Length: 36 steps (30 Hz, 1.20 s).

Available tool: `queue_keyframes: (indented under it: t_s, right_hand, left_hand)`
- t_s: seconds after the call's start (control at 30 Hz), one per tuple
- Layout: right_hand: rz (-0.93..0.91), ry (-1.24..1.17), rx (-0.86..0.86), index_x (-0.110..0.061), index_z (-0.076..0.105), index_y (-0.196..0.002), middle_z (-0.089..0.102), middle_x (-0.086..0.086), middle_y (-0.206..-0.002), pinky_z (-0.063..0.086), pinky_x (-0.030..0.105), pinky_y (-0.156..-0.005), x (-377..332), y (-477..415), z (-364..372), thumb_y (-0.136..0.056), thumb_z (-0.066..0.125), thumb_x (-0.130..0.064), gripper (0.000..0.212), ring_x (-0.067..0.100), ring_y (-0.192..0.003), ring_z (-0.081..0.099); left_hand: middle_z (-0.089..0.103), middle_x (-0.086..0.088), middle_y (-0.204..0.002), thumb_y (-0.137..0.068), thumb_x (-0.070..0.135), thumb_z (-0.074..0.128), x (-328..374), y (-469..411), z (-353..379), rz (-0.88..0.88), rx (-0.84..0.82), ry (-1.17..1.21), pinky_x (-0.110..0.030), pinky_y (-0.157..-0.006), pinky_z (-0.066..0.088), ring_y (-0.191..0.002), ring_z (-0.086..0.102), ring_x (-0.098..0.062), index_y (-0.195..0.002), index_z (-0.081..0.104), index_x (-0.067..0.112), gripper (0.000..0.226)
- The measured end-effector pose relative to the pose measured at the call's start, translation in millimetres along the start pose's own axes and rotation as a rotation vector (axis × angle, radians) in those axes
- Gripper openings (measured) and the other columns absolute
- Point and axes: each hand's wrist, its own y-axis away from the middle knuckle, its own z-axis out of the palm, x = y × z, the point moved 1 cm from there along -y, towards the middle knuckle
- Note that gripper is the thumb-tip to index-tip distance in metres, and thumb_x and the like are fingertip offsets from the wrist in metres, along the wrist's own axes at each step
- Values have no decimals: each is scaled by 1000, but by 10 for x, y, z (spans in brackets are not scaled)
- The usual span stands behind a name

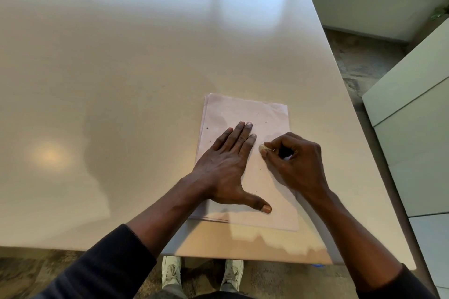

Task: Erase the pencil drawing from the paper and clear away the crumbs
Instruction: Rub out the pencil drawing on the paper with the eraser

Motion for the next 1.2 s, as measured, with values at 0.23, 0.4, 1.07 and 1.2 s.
queue_keyframes:
  t_s: [0.23, 0.4, 1.07, 1.2]
  right_hand:
    - [-6, 0, 20, -12, 81, -90, 75, -5, -86, 58, 37, -65, 12, 27, -73, -86, 90, -14, 10, 13, -70, 69]
    - [-81, -73, -113, -11, 81, -94, 76, -5, -91, 60, 39, -65, -19, 204, -100, -87, 89, -13, 11, 16, -74, 73]
    - [-72, -106, -59, -11, 80, -89, 75, -5, -89, 59, 38, -64, -32, 372, -118, -86, 90, -12, 11, 15, -73, 72]
    - [-122, -173, -206, -11, 82, -94, 76, -6, -94, 61, 36, -67, -14, 421, -186, -86, 89, -19, 14, 16, -78, 74]
  left_hand:
    - [-48, -1, -165, -64, 106, 53, 4, 7, -11, 2, -8, -1, -38, -129, -22, -148, -50, -13, -165, -25, 14, 158]
    - [-49, -1, -164, -64, 106, 53, -4, -3, 3, 2, -16, -5, -38, -129, -22, -149, -50, -14, -165, -26, 13, 158]
    - [-51, -1, -163, -64, 105, 53, -5, 2, -4, -2, -32, -14, -39, -129, -22, -148, -51, -14, -164, -27, 13, 158]
    - [-51, 0, -163, -64, 105, 53, -14, -1, 8, 1, -31, -9, -39, -129, -21, -148, -51, -13, -164, -28, 13, 158]
